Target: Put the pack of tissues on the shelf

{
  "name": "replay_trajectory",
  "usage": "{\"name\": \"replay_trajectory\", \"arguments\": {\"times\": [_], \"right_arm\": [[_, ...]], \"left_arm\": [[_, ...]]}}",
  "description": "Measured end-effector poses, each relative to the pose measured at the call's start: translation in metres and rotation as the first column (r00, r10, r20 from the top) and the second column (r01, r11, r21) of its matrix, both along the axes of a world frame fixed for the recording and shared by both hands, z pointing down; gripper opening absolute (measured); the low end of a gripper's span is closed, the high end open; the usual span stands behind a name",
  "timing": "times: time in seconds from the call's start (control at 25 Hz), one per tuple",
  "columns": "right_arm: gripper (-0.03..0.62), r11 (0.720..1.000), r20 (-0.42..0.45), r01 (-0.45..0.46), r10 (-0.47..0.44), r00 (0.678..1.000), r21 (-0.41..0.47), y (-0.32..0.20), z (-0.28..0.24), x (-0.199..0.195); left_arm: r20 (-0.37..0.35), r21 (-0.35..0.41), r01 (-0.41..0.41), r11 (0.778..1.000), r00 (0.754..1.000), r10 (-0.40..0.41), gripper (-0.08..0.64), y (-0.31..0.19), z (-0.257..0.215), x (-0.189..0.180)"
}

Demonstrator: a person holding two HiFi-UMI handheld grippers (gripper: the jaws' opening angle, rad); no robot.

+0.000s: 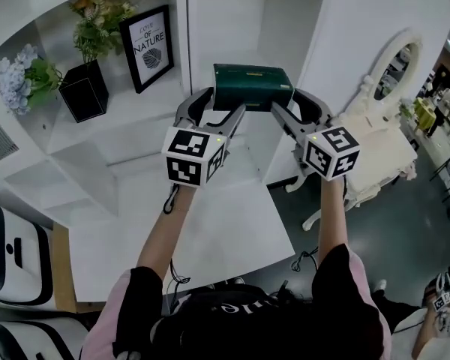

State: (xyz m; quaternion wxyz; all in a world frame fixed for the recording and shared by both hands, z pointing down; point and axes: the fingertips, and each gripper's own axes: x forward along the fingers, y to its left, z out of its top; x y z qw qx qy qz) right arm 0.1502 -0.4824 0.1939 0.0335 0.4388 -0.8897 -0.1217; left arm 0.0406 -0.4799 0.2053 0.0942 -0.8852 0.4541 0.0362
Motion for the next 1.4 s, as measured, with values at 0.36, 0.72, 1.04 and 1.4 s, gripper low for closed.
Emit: {"name": "replay_trajectory", "arguments": {"times": [0.36,0.72,1.04,1.4], "right_arm": [[0.217,0.998,0.110,-0.046,0.049,0.993,-0.029,-0.041,-0.003,0.005],[0.206,0.989,0.156,-0.132,0.141,0.978,-0.071,-0.074,0.001,0.011],[0.202,0.981,0.146,-0.177,0.188,0.971,-0.081,-0.088,0.003,0.014],[0.202,0.985,0.150,-0.147,0.159,0.976,-0.089,-0.066,0.007,0.012]], "left_arm": [[-0.043,-0.024,0.142,0.990,0.989,-0.143,0.301,-0.030,0.000,0.003],[0.016,-0.055,0.279,0.959,0.960,-0.278,0.290,-0.050,0.002,0.017],[0.068,-0.070,0.350,0.934,0.936,-0.346,0.290,-0.066,0.007,0.021],[0.018,-0.108,0.213,0.971,0.977,-0.212,0.291,-0.047,0.015,0.019]]}}
